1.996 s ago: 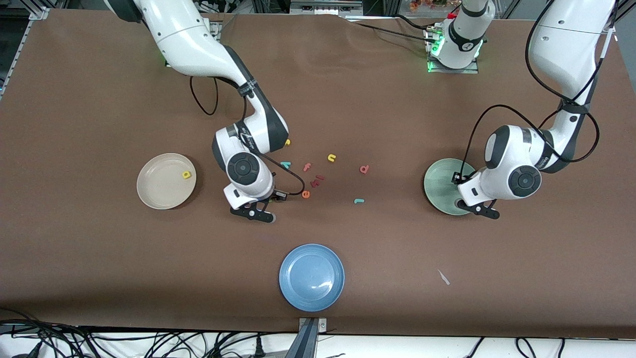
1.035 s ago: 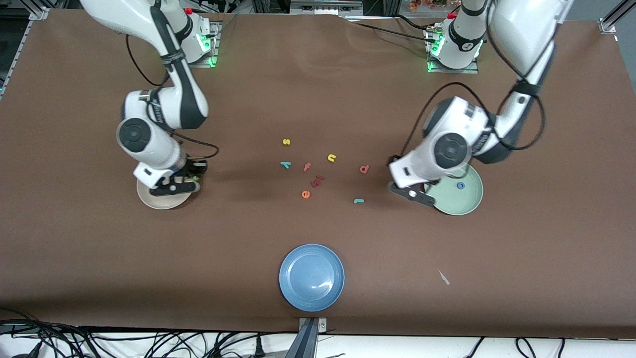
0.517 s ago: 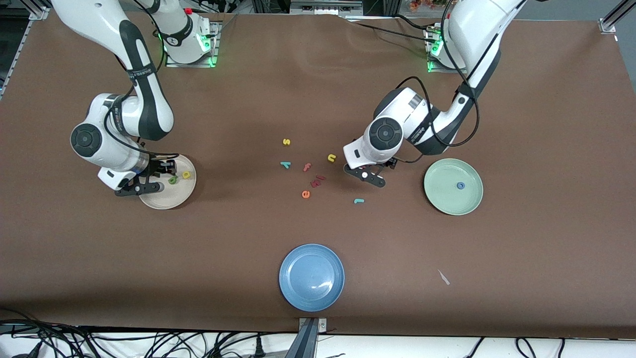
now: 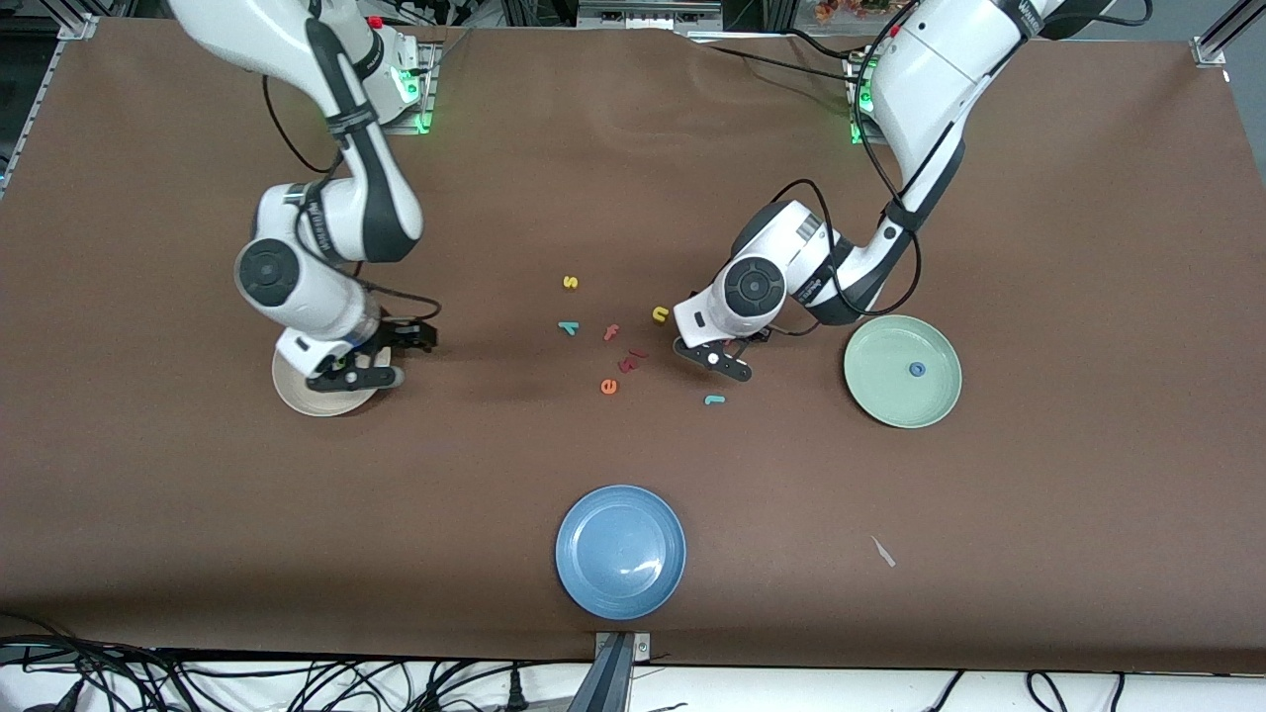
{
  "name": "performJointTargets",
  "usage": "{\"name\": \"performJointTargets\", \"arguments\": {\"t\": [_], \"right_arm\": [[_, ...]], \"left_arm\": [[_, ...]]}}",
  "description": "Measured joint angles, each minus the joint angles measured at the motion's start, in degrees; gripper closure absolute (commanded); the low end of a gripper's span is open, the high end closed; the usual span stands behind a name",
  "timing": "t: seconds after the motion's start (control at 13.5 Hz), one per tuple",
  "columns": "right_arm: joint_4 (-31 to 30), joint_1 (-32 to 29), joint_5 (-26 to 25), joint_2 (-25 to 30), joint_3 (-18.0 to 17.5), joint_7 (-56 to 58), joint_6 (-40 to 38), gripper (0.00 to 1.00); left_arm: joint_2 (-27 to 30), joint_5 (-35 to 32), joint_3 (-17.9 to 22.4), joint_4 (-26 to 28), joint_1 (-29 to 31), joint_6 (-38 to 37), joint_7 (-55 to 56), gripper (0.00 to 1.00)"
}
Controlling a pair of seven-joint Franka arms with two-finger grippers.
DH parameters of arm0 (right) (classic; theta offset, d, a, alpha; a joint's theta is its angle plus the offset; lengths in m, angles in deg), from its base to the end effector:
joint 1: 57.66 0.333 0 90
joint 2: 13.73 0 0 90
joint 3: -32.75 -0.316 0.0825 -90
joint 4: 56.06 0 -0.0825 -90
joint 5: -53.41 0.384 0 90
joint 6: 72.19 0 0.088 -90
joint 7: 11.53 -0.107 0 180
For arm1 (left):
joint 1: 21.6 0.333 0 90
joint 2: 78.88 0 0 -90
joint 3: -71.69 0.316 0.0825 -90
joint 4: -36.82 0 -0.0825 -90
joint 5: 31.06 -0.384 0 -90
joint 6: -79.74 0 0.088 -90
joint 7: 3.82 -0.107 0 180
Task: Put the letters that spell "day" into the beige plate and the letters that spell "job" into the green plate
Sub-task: 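Release the green 9 on the white plate while the left gripper grasps the pink p, then place the pink p on the green plate while the right gripper grasps the cyan y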
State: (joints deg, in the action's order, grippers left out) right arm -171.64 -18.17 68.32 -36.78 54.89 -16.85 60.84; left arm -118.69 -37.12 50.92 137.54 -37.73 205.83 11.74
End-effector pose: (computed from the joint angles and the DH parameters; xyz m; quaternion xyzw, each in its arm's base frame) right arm 0.5649 0.1875 0.2592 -0.9991 -0.0247 0.0314 0.0117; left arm 0.5212 -0.3689 0.1777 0.9729 -0.1922 -0.1258 0.0258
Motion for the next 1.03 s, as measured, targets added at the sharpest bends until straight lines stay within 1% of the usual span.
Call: {"name": "performJointTargets", "arguments": {"t": [0.15,0.22,0.3,0.44,0.81,1.03], "right_arm": [[1.5,3.8,0.1,-0.6,-0.2,-7.0,0.0,0.00],[2.5,5.6,0.1,-1.3,-0.3,-10.0,0.0,0.00],[3.8,7.4,0.2,-2.3,-0.4,-12.6,0.0,0.00],[6.9,10.4,0.3,-4.9,-0.6,-15.5,0.0,0.00],[11.6,11.5,4.6,-9.0,-2.7,-16.4,-0.4,0.00],[13.0,11.7,4.8,-11.3,-4.8,-19.9,-0.5,0.00]], "left_arm": [[-0.7,0.0,0.1,0.0,0.0,0.6,1.0,0.56],[-0.7,-0.3,0.2,0.0,0.0,1.0,1.1,0.64],[-0.7,-1.3,0.2,0.0,0.0,1.3,1.2,0.77],[-0.6,-2.8,0.4,0.0,0.0,1.5,2.3,1.00],[-0.6,-2.9,0.5,-0.3,0.2,1.5,3.3,1.00],[1.4,-2.9,1.0,-1.8,1.8,-1.2,3.3,1.00]]}}
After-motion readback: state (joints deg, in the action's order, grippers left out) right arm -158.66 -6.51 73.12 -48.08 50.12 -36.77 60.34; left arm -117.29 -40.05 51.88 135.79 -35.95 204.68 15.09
